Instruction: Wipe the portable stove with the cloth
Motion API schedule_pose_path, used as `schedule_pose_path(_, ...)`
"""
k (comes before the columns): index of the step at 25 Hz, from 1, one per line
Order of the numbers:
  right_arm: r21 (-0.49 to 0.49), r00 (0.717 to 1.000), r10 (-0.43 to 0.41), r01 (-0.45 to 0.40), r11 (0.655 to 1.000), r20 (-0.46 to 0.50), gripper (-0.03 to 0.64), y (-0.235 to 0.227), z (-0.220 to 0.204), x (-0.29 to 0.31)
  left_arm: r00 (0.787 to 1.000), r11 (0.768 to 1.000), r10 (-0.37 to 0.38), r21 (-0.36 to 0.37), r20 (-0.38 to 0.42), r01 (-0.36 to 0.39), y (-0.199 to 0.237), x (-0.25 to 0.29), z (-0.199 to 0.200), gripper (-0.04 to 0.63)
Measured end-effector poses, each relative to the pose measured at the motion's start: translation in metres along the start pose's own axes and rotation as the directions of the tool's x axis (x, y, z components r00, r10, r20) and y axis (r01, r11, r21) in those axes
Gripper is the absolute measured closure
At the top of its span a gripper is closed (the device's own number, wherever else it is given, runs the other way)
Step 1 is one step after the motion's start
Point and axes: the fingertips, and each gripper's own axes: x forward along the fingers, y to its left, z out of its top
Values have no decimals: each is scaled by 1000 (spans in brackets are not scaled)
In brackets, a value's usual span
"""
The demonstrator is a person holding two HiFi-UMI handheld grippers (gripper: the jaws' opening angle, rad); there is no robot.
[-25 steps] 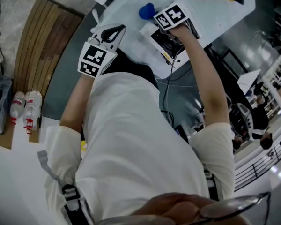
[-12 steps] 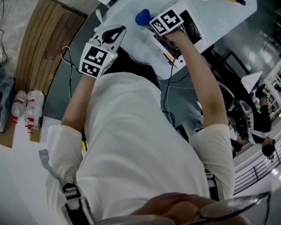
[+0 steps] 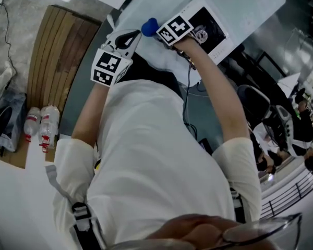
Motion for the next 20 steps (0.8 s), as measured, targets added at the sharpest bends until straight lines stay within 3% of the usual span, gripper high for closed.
schedule_pose_path(4,48,990,6,-13,999,144,543,11,-3,-14,1000,999,-25,24,-17,26,-12,5,5,563)
schedule_pose_path(10,158,937,-12,-47,986,350,543,32,-26,-38,995,993,-83,74,-62,87,-20,8,5,563)
schedule_pose_path(20,300,880,-78,-76,951,469,543,53,-120,-30,980,973,-147,157,-132,167,-62,28,-3,563)
